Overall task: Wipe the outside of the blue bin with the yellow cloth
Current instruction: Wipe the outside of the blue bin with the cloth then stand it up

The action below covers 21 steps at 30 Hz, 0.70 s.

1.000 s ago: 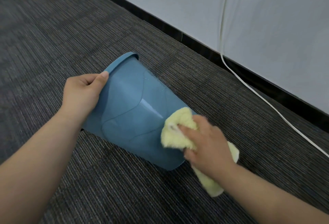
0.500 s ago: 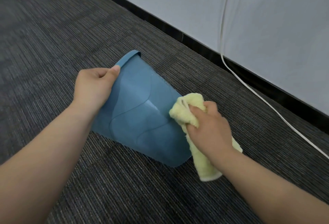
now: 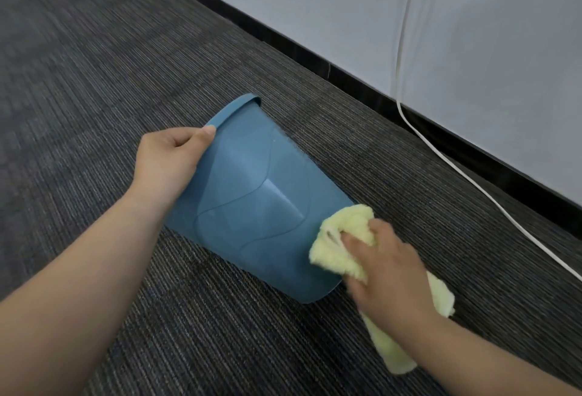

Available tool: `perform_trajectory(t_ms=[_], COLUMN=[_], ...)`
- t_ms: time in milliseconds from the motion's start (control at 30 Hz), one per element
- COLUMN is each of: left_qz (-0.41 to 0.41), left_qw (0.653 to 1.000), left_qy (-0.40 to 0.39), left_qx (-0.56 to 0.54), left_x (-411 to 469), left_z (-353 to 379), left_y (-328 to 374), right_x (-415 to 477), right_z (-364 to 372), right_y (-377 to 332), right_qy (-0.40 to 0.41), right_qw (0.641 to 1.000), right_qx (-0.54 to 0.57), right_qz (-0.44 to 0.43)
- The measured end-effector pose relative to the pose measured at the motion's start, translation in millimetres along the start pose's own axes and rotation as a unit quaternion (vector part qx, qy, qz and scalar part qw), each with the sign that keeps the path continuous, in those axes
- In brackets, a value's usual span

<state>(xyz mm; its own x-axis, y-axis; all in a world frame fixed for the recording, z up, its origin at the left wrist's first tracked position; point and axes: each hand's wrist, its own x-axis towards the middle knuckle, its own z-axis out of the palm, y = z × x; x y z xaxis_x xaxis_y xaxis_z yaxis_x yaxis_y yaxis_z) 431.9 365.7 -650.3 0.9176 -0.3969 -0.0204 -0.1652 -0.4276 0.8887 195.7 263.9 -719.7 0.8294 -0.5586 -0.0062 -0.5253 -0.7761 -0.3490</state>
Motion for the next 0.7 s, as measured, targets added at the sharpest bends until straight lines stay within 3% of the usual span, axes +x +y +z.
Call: perform_trajectory(t_ms=[100,267,433,600,700], left_qz=[0.020,0.041,0.054,0.012,0.019], left_qw=[1.000,0.999,0.998,0.998,0.988], left_qy=[-0.011,-0.009,-0.016,-0.063,-0.099], left_qx=[-0.001,-0.025,-0.029,0.027,0.119], left_x=[0.2,-1.2,-1.1,-0.1,1.8], left_z=[0.5,2.8,0.9,-8.9,-11.6], left_y=[2.0,4.0,1.7,12.1,20.3], right_x=[-12.2,-3.8,-18.2,-4.9,-11.0], right_z=[5.7,-2.5,10.2,3.0,8.5], right_y=[-3.9,18.1,0.6,7.5,6.7], right_qy=[0.002,0.042,0.033,0.058,0.057], right_qw=[0.996,0.999,0.988,0.996,0.993], right_qx=[-0.026,-0.005,-0.036,0.010,0.006], right_qz=[-0.082,0.008,-0.149,-0.073,-0.098])
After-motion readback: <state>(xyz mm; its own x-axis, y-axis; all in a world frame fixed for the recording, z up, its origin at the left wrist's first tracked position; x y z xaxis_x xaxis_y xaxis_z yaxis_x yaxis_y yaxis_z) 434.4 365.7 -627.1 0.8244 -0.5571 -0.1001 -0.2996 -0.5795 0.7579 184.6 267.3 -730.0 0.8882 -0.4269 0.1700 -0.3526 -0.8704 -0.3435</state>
